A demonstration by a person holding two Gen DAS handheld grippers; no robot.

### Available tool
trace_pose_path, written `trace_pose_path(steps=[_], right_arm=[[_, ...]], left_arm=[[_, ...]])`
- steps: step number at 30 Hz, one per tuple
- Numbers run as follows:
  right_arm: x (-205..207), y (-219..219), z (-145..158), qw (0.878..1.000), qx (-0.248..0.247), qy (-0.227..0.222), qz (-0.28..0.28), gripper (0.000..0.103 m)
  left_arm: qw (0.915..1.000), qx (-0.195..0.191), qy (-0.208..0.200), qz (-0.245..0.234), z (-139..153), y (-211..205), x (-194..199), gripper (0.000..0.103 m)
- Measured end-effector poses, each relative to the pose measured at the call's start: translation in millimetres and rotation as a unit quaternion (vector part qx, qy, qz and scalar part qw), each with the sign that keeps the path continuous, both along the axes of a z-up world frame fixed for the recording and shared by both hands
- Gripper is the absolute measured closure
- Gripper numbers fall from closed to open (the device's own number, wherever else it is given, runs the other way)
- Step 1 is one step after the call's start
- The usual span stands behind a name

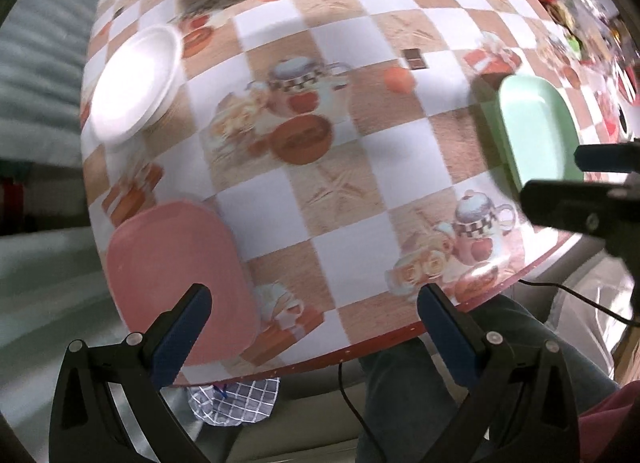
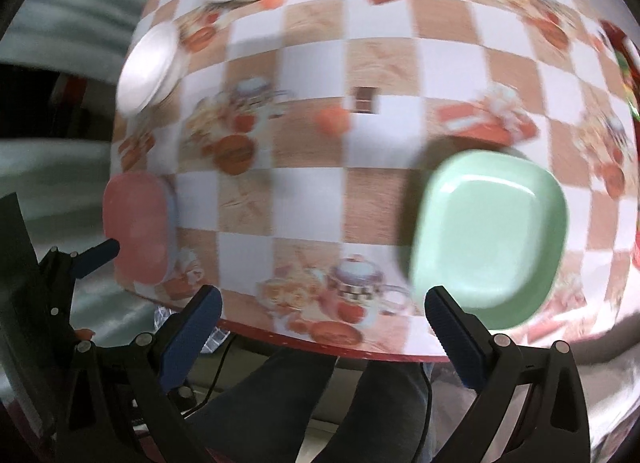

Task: Organize plates and bowls
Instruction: 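Move the right tool to the mint-green square plate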

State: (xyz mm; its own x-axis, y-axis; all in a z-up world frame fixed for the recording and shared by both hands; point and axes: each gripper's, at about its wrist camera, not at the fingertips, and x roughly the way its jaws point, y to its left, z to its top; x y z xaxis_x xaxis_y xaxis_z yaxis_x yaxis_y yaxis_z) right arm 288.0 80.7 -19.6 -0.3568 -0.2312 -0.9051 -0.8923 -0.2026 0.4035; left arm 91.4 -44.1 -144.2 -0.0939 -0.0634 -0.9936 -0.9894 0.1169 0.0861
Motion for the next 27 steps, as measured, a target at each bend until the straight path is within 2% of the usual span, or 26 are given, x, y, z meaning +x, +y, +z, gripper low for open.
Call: trace_pose_path(steps=[7,16,21,27], right_arm=[[70.1,-2.7,-23.0,0.996,-0.026,-0.020,-0.085,0.001],[152.5,-13.9,-48.3,0.982,-0.050,-0.046,-0.177,0.001],[171.6,-20.2,-62.6,0.979,-0.062,-0.067,-0.183,0.001],[167.5,-7.8,-75.2,0.983,-0.060,-0.074,-0.156,0.001]], left_arm=[[0.9989,-0.013,-0.004,-0.046,-5.4,12.5,34.4,0.000],[0.9958,-0.041,-0.022,-0.078,-15.0,30.8,72.7,0.000],[0.9947,-0.047,-0.032,-0.086,-18.6,45.3,95.6,0.000],[0.9962,-0.055,-0.051,-0.045,-32.2,66.4,111.4,0.000]])
